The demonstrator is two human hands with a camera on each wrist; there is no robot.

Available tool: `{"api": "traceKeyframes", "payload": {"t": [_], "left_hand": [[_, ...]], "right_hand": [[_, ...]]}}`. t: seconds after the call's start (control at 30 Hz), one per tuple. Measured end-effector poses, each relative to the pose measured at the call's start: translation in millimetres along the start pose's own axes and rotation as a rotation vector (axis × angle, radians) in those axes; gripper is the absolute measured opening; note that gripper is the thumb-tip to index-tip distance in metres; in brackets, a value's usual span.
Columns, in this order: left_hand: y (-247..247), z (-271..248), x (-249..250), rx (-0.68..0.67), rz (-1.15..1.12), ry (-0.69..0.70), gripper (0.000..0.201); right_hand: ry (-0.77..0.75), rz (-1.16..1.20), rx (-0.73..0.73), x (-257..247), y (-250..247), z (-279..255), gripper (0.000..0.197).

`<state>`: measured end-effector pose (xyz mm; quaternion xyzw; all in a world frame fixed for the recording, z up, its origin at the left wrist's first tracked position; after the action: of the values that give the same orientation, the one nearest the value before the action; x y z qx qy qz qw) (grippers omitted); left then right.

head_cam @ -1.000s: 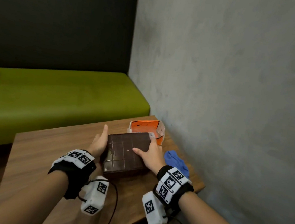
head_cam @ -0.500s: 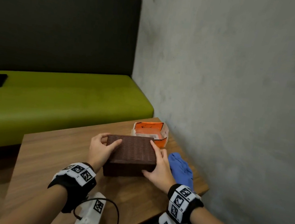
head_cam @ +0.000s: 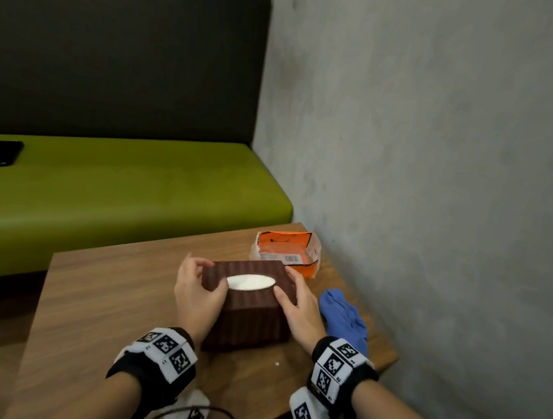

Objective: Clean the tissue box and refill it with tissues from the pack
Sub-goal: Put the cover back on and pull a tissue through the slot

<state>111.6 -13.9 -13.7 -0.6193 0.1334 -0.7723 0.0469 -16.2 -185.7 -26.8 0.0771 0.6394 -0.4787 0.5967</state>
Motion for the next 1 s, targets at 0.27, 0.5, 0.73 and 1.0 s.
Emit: {"api": "traceKeyframes", "payload": {"t": [0.27, 0.5, 0.73, 1.0], "left_hand": [[27.9, -0.1, 23.5, -0.248, 0.555, 0.425, 0.019], [63.9, 8.3, 32.2, -0.497, 0.774, 0.344, 0.017], [64.0, 12.9, 30.9, -0.463, 0.634, 0.307, 0.014], [61.0, 13.3, 32.3, -0.467, 0.515, 0.361, 0.009]], "right_hand": [[-0.185, -0.26, 0.008, -24.2, 5.6, 4.4, 0.033], [-0.227, -0.509, -0.162, -50.1, 24.4, 24.0, 0.025], [-0.227, -0.508, -0.146, -49.3, 22.3, 27.7, 0.023], [-0.303, -0.657, -0.151, -56.7, 29.6, 25.3, 0.022]]}}
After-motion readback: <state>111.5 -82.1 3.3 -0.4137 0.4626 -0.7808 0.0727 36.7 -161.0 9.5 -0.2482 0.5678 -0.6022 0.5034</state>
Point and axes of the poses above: each hand's wrist, its own z-axis towards the middle knuckle, its own y-axis out of the palm, x = y × z, the point moved 9 cm from there along z, towards the middle knuckle, and after that the axes turned 8 degrees about x, right-handed, at the moved point
